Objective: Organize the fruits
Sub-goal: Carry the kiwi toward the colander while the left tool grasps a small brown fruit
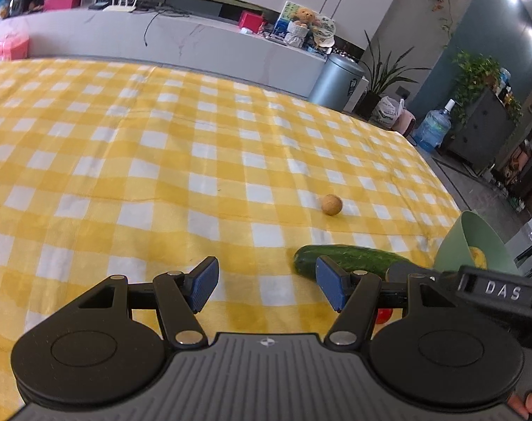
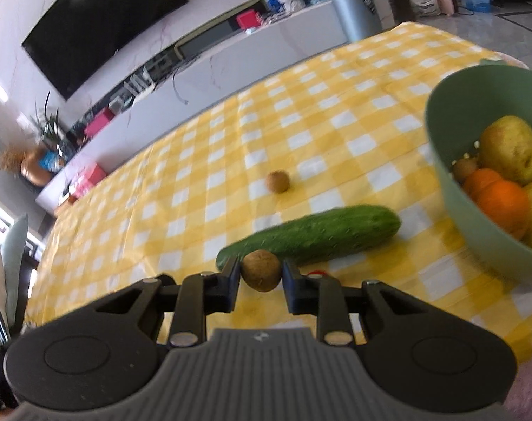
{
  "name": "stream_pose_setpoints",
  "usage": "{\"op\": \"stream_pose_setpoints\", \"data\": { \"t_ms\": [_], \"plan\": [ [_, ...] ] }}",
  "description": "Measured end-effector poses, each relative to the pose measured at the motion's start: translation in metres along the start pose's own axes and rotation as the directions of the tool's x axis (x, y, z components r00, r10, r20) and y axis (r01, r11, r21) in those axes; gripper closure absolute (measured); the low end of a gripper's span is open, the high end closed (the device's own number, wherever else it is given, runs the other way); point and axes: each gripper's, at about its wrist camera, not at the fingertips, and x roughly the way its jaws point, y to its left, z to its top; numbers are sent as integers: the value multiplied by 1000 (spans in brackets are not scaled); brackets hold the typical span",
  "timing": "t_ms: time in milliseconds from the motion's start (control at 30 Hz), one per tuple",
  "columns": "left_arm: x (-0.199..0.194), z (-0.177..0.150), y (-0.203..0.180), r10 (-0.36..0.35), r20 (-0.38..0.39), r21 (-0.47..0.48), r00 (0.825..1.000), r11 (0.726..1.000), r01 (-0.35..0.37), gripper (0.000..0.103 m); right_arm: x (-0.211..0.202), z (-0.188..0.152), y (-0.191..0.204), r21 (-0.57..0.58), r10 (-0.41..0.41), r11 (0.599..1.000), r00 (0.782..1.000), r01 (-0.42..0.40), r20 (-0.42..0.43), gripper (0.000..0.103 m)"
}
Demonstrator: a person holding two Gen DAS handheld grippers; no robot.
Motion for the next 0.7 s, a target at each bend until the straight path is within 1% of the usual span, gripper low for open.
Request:
{"op": "stream_pose_setpoints", "data": {
  "t_ms": [100,233,400,567,633,700],
  "plan": [
    [1,5,-11,-7,10,26,1000,1000,6,28,-12,4,-4,3,1,1000,998,-1,65,81],
    [8,14,-29,6,14,78,1000,997,-8,28,-26,11,-13,32,5,999,990,-10,139,81],
    [24,25,-49,9,4,120,1000,993,-9,28,-41,19,-28,99,-12,995,980,-8,198,81],
    [49,38,-69,1,-30,181,1000,983,5,28,-55,24,-45,155,-4,987,971,-34,240,81],
    [60,43,-76,12,-44,202,999,979,-2,28,-59,24,-50,182,0,982,968,-47,251,81],
    [75,48,-81,23,-65,213,998,977,-9,28,-61,25,-56,205,25,976,967,-79,255,81]
  ]
}}
